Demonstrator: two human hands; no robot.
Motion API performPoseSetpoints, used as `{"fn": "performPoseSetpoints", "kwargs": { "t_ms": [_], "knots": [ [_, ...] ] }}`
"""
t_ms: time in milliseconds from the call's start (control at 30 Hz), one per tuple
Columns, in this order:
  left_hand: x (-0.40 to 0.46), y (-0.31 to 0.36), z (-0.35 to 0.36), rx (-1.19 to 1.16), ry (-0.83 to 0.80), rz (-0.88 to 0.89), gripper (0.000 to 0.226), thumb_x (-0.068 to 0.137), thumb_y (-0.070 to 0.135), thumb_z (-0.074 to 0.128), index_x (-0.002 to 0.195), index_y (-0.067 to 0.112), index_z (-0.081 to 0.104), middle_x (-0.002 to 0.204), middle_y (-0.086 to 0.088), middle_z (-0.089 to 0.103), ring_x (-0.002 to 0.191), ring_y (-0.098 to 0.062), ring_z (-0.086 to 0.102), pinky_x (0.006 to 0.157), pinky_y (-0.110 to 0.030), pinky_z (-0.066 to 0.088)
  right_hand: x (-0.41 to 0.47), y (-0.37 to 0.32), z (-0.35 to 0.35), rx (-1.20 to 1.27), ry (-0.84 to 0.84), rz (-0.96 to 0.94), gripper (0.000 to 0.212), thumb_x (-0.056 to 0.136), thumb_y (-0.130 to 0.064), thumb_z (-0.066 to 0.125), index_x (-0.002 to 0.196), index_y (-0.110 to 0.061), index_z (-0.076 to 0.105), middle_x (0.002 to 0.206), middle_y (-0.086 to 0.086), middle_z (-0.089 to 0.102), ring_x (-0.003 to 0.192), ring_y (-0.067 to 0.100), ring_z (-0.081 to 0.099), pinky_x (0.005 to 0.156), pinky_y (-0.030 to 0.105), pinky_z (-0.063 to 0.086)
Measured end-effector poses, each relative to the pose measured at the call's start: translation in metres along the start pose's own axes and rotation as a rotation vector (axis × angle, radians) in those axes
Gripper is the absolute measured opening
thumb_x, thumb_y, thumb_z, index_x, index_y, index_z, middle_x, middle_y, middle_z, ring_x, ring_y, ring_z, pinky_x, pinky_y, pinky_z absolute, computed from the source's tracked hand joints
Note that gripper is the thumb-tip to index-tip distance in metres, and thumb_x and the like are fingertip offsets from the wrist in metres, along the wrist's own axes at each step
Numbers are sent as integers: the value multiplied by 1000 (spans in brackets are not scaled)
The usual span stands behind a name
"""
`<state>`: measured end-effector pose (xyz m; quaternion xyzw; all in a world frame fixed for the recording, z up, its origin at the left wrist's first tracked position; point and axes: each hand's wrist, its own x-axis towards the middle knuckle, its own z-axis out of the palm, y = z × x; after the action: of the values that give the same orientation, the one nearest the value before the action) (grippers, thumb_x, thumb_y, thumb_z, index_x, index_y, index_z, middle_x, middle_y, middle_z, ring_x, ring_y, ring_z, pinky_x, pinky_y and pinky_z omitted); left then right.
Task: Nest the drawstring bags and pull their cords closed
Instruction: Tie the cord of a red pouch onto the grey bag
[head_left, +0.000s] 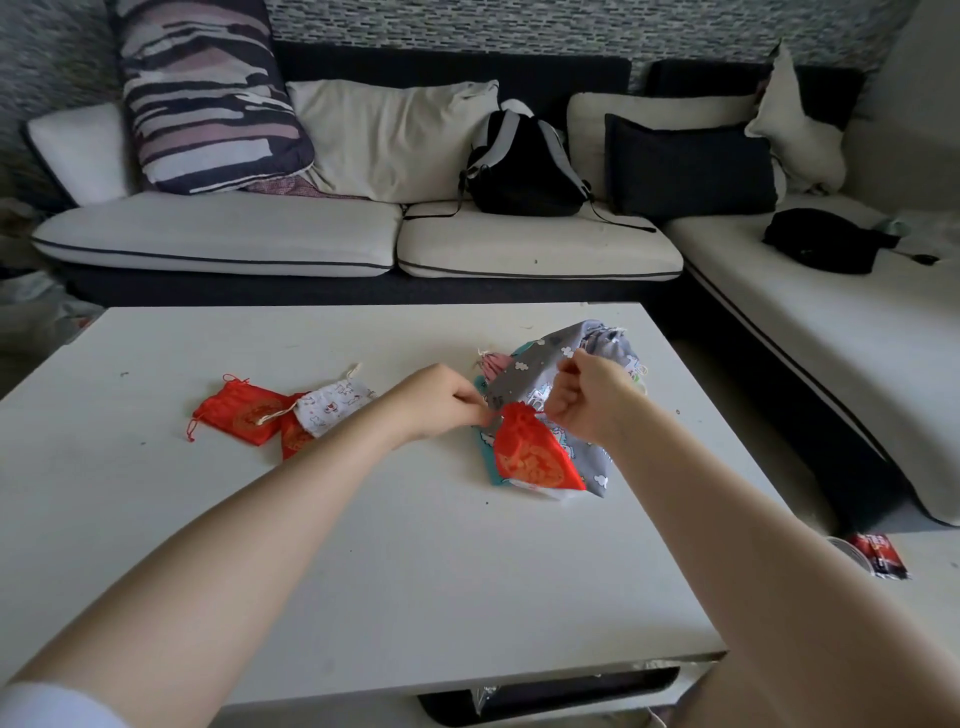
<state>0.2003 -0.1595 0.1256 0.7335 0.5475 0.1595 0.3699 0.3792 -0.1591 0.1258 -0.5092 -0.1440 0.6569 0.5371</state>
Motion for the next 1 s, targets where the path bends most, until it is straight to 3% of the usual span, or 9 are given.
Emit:
{"fn": "performPoseSetpoints", "kwargs": {
  "t_ms": [133, 200, 300, 433, 567, 633, 733, 833, 1000],
  "knots": [
    [3, 1, 7, 161, 22, 14, 29, 94, 27, 47, 77, 7, 61, 76, -4, 50, 69, -19, 44, 57, -27, 31, -2, 9, 2, -284, -7, -4, 38, 101, -23, 34, 65, -12, 42, 37, -6, 28, 28, 7, 18, 32, 13, 14],
    [5, 1, 9, 107, 56, -5, 35, 98, 25, 37, 68, 9, 47, 81, -7, 45, 75, -21, 40, 63, -28, 28, -6, 12, 5, -508, -24, -63, 34, 98, -19, 41, 67, -10, 48, 48, -2, 36, 31, 6, 21, 30, 15, 16],
    [5, 2, 5, -302, 69, -67, 36, 99, 23, 33, 65, 15, 40, 62, -4, 43, 62, -19, 40, 61, -26, 34, -10, 16, 4, -824, -100, -163, 26, 92, -15, 53, 66, -11, 56, 58, 2, 43, 36, 8, 31, 35, 15, 22],
    [2, 10, 7, -680, 22, -92, 35, 101, 24, 33, 68, 17, 41, 43, 9, 43, 48, -10, 46, 54, -21, 39, -18, 19, 6, -1024, -264, -232, 19, 85, -12, 64, 67, -9, 60, 46, -3, 48, 36, 7, 38, 41, 15, 30],
    [1, 16, 9, -791, 41, 0, 36, 101, 23, 33, 67, 18, 45, 57, 5, 46, 58, -14, 44, 55, -25, 32, -20, 15, 13, -1003, -207, -331, 18, 87, -13, 61, 70, -11, 58, 51, -3, 48, 33, 3, 37, 38, 12, 28],
    [-2, 18, 9, -735, 72, 24, 33, 100, 22, 37, 68, 19, 47, 66, 4, 47, 61, -13, 43, 56, -24, 32, -21, 12, 15, -931, -186, -349, 23, 91, -12, 54, 68, -13, 54, 56, 1, 46, 32, 2, 33, 38, 13, 25],
    [-6, 23, 13, -590, 113, 8, 25, 97, 22, 45, 74, 23, 55, 76, 5, 54, 57, -8, 42, 52, -18, 32, -23, 9, 17, -867, -166, -415, 22, 93, -11, 49, 71, -12, 54, 55, 2, 49, 34, 4, 37, 39, 14, 29],
    [-8, 29, 17, -610, 156, -23, 19, 94, 24, 50, 77, 24, 58, 77, 5, 61, 46, -1, 53, 49, -19, 28, -22, 10, 18, -847, -107, -522, 20, 92, -12, 52, 72, -13, 54, 55, 1, 53, 44, 9, 47, 45, 18, 37],
    [-11, 41, 18, -677, 175, 14, 19, 94, 27, 51, 78, 20, 60, 78, 7, 68, 52, -6, 66, 37, -13, 23, -29, 10, 15, -502, -133, -533, 14, 89, -10, 58, 75, -9, 56, 62, 7, 58, 48, 18, 52, 38, 18, 38]
  ]
}}
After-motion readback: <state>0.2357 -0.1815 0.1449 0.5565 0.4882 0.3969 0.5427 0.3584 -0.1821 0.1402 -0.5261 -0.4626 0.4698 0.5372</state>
